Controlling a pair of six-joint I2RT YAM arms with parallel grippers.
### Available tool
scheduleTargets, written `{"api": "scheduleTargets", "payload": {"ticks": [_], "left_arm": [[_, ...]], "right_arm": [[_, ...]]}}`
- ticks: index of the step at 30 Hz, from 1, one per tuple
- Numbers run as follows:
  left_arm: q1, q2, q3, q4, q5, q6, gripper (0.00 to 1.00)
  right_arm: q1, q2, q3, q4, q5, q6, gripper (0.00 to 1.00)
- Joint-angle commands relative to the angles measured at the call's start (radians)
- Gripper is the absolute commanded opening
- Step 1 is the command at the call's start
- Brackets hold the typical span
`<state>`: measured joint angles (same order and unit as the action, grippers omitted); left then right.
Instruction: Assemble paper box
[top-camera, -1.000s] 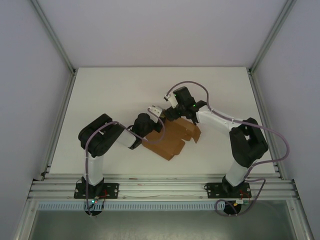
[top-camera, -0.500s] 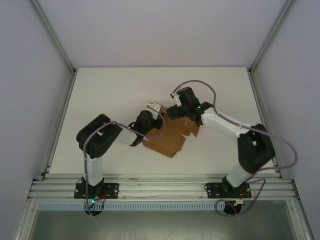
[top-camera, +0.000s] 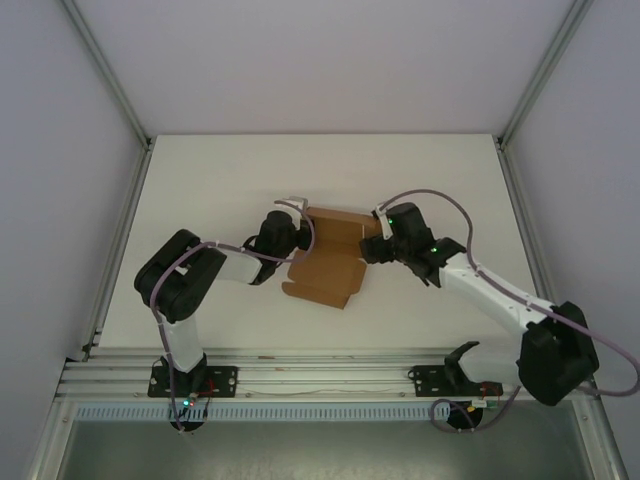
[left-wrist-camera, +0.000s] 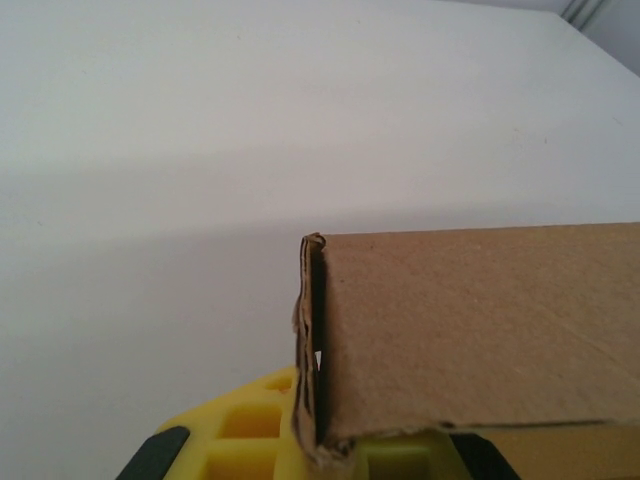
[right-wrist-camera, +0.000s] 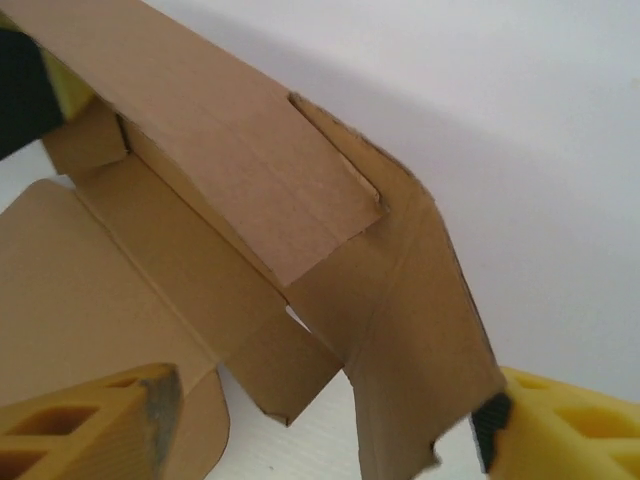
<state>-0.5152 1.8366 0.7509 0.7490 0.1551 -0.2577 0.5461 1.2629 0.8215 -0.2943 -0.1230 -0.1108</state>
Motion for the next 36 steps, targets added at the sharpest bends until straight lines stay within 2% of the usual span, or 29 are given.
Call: {"api": "scheduleTargets", "payload": {"ticks": [1, 2, 4, 6, 9, 11, 17, 19, 23, 27, 29, 30, 32, 35, 36], "left_arm": [[0.0, 0.009, 0.003, -0.012, 0.032, -0.02, 0.0], [-0.001, 0.011, 0.002, -0.008, 0.032, -0.02, 0.0], [0.0, 0.014, 0.007, -0.022, 0.027, -0.019, 0.0], [0.0, 0.02, 0.016, -0.046, 0.008, -0.02, 0.0], [-0.006, 0.033, 0.043, -0.121, -0.082, -0.017, 0.0], [-0.019, 0.04, 0.057, -0.172, -0.189, -0.023, 0.0], [-0.055, 0.066, 0.078, -0.258, -0.46, -0.088, 0.03], [-0.059, 0.096, 0.084, -0.276, -0.514, -0.125, 0.04], [-0.069, 0.115, 0.095, -0.267, -0.496, -0.1, 0.05], [-0.082, 0.113, 0.113, -0.275, -0.53, -0.069, 0.08], [-0.082, 0.099, 0.103, -0.248, -0.477, -0.032, 0.17], [-0.085, 0.093, 0.101, -0.24, -0.475, -0.032, 0.17], [-0.094, 0.095, 0.123, -0.273, -0.555, -0.016, 0.05], [-0.109, 0.12, 0.184, -0.355, -0.753, 0.011, 0.03], [-0.113, 0.125, 0.194, -0.364, -0.779, 0.035, 0.03]], "right_arm": [[-0.007, 0.055, 0.018, 0.068, 0.046, 0.002, 0.67], [-0.008, 0.072, 0.024, 0.075, 0.058, 0.0, 0.61], [-0.008, 0.094, 0.027, 0.111, 0.089, 0.002, 0.39], [-0.008, 0.101, 0.025, 0.137, 0.106, -0.001, 0.21], [-0.007, 0.092, 0.024, 0.14, 0.105, -0.005, 0.07], [-0.007, 0.083, 0.016, 0.145, 0.096, -0.006, 0.0], [0.002, 0.064, -0.022, 0.185, 0.108, 0.015, 0.0], [0.013, 0.062, -0.029, 0.193, 0.111, 0.007, 0.0], [0.027, 0.072, -0.033, 0.198, 0.115, 0.002, 0.0], [0.028, 0.078, -0.042, 0.217, 0.122, -0.009, 0.0], [0.028, 0.078, -0.041, 0.216, 0.11, -0.014, 0.0], [0.029, 0.076, -0.041, 0.219, 0.109, -0.015, 0.0], [0.028, 0.073, -0.041, 0.218, 0.109, -0.018, 0.0], [0.028, 0.072, -0.034, 0.206, 0.115, -0.024, 0.0], [0.028, 0.073, -0.03, 0.197, 0.113, -0.024, 0.0]]}}
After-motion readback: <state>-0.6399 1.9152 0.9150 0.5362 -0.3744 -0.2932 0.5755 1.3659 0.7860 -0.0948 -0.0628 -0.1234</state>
